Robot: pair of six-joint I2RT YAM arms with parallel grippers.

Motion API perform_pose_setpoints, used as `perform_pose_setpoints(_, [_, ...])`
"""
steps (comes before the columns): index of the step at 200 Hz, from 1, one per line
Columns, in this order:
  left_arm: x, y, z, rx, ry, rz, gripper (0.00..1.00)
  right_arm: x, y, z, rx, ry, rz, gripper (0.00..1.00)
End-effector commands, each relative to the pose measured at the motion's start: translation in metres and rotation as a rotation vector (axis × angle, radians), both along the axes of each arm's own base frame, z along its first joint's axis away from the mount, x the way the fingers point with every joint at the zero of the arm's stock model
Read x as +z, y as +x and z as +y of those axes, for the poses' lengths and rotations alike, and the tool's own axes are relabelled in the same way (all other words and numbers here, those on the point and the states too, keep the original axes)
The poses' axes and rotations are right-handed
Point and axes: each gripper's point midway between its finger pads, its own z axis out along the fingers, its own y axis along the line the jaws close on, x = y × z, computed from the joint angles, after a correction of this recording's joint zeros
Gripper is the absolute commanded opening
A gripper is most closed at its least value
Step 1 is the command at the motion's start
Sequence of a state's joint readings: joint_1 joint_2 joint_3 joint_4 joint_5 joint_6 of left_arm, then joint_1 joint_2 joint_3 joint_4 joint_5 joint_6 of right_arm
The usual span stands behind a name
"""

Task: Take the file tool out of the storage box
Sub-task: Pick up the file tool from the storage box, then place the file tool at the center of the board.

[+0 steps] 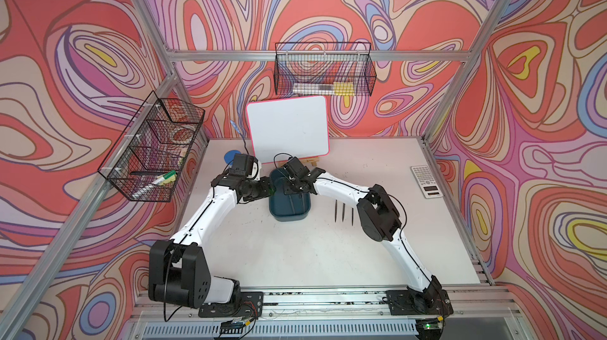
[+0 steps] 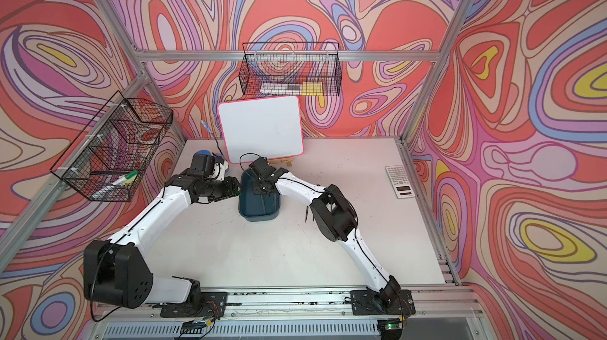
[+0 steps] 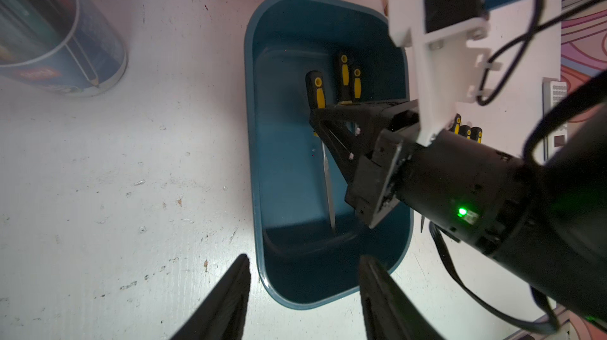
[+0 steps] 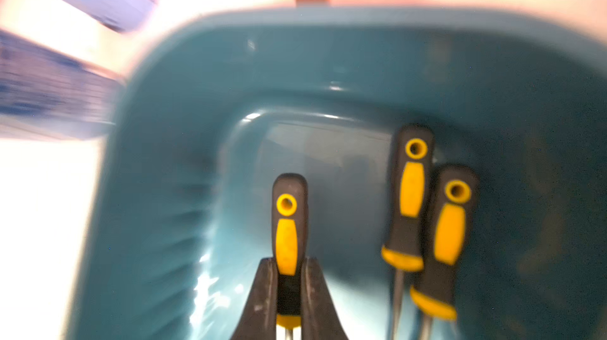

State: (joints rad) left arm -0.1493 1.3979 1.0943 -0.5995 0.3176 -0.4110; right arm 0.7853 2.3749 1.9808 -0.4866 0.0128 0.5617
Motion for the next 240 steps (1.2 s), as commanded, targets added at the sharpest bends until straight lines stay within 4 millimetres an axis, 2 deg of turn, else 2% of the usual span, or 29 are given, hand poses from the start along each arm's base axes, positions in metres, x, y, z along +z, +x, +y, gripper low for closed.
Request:
perform_pose_setpoints(1, [0.02, -0.001, -0.011, -0.049, -0.038, -0.054, 0.58, 0.1, 0.021, 0.003, -0.049, 0.223, -0.177, 0.05])
perform_pose_setpoints(16, [0.021, -0.001, -0.025, -0.103, -0.028, -0.067, 0.58, 0.111, 0.023, -0.018, -0.094, 0.209, -0.19, 0.04])
perform_pose_setpoints(33, [0.019, -0.001, -0.038, -0.143, -0.022, -0.058, 0.58, 0.113, 0.022, -0.046, -0.142, 0.163, -0.189, 0.04])
perform_pose_setpoints(59, [0.012, 0.003, -0.057, -0.165, -0.079, -0.043, 0.58, 0.09, 0.016, -0.097, -0.224, 0.078, -0.148, 0.02])
perform_pose_setpoints(73, [0.007, 0.005, -0.065, -0.174, -0.098, -0.039, 0.58, 0.072, 0.008, -0.126, -0.282, 0.019, -0.118, 0.03])
perform_pose_setpoints(96, [0.001, 0.005, -0.079, -0.199, -0.105, -0.027, 0.58, 0.043, -0.004, -0.156, -0.33, -0.088, -0.073, 0.02])
perform_pose_setpoints(117, [-0.004, 0.006, -0.087, -0.213, -0.108, -0.013, 0.58, 0.023, -0.011, -0.165, -0.344, -0.119, -0.045, 0.02])
perform_pose_setpoints(149, [-0.002, 0.009, -0.089, -0.22, -0.1, -0.016, 0.58, 0.0, -0.008, -0.168, -0.367, -0.147, -0.015, 0.02])
perform_pose_setpoints(193, [-0.006, 0.005, -0.084, -0.218, -0.071, -0.007, 0.58, -0.022, -0.003, -0.171, -0.385, -0.204, 0.011, 0.02])
perform_pose_setpoints(240, [-0.014, -0.001, -0.08, -0.211, -0.063, 0.005, 0.58, -0.033, -0.007, -0.177, -0.387, -0.229, 0.027, 0.05])
